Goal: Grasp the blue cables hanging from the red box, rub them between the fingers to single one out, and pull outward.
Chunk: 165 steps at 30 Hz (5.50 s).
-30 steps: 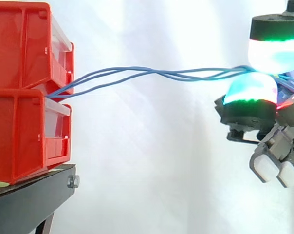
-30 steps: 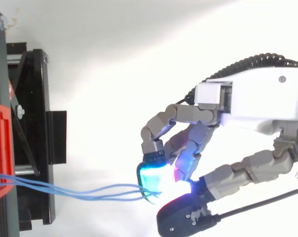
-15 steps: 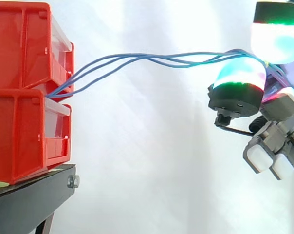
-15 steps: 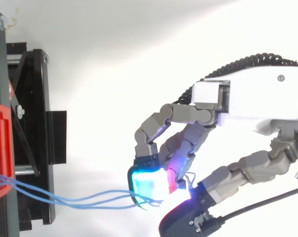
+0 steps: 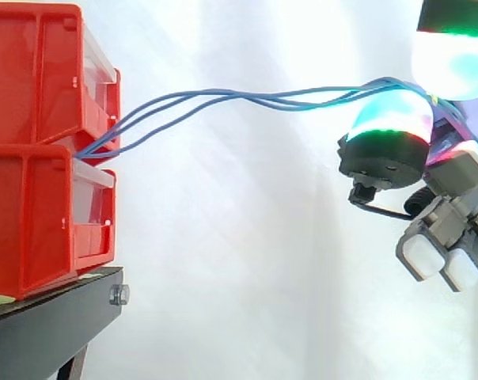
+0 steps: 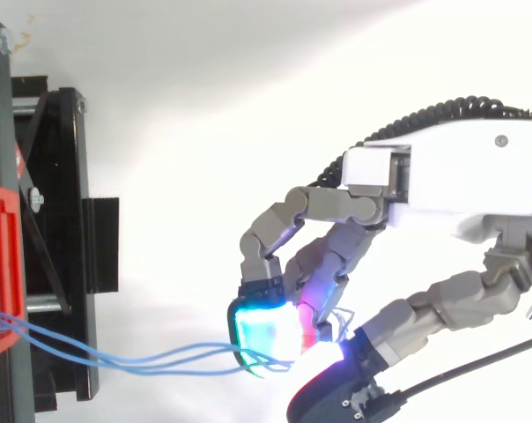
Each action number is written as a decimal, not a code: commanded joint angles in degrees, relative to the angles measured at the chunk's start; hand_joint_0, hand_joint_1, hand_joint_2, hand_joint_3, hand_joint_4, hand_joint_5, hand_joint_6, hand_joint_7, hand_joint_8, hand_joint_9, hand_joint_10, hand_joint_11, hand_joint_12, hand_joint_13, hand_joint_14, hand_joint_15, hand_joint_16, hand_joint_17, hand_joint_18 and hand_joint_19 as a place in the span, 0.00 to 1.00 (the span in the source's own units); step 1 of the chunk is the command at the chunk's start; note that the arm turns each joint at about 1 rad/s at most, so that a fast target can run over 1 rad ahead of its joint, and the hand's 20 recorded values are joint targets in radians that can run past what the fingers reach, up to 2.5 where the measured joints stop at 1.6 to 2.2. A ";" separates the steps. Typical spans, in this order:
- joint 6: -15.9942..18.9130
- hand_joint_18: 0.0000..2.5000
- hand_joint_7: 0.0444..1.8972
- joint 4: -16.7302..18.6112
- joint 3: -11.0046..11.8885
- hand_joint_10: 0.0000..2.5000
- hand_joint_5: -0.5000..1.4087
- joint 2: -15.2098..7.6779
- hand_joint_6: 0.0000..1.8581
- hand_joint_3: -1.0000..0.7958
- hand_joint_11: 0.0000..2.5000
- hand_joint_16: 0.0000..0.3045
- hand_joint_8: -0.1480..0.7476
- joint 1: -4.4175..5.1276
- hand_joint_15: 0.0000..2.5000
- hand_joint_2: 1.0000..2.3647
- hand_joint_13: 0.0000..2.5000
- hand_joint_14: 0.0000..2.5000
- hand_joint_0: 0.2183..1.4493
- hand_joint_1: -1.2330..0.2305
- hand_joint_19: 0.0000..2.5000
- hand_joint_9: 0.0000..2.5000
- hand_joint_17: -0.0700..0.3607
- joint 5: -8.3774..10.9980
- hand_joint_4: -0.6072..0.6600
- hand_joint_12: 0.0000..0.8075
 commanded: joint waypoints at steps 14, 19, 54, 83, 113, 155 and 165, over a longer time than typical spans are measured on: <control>0.01 0.23 0.59 0.09 -0.08 0.01 0.19 0.00 0.47 0.42 0.26 0.15 0.43 -0.05 0.18 0.01 0.27 0.01 0.31 0.34 0.22 0.45 0.40 0.00 0.49 0.41; 0.01 0.23 0.56 0.00 -0.08 0.01 0.17 0.00 0.49 0.44 0.26 0.15 0.43 -0.05 0.18 0.01 0.27 0.01 0.34 0.27 0.22 0.44 0.41 0.00 0.45 0.41; 0.36 0.25 0.56 0.17 -0.26 0.01 0.19 0.00 0.46 0.28 0.27 0.15 0.42 -0.05 0.19 0.00 0.30 0.01 0.31 0.30 0.23 0.48 0.41 0.00 0.53 0.40; 0.97 0.16 0.60 0.44 -0.17 0.00 0.20 0.09 0.44 0.41 0.01 0.16 0.38 -0.05 0.05 0.01 0.19 0.00 0.30 0.47 0.14 0.37 0.41 0.09 0.44 0.39; 0.71 0.25 0.60 0.70 0.45 0.01 0.19 0.00 0.48 0.28 0.28 0.14 0.41 -0.49 0.21 0.00 0.31 0.01 0.35 0.30 0.21 0.49 0.39 -0.09 0.52 0.38; -3.42 0.30 0.60 2.37 2.55 0.01 0.20 0.00 0.45 0.28 0.24 0.15 0.43 -1.02 0.22 0.00 0.37 0.01 0.26 0.52 0.24 0.52 0.40 0.26 0.52 0.40; -7.02 0.30 0.57 13.18 -3.25 0.01 0.20 0.00 0.44 0.28 0.23 0.17 0.46 -1.46 0.21 0.00 0.37 0.01 0.21 0.48 0.23 0.51 0.43 0.44 0.54 0.42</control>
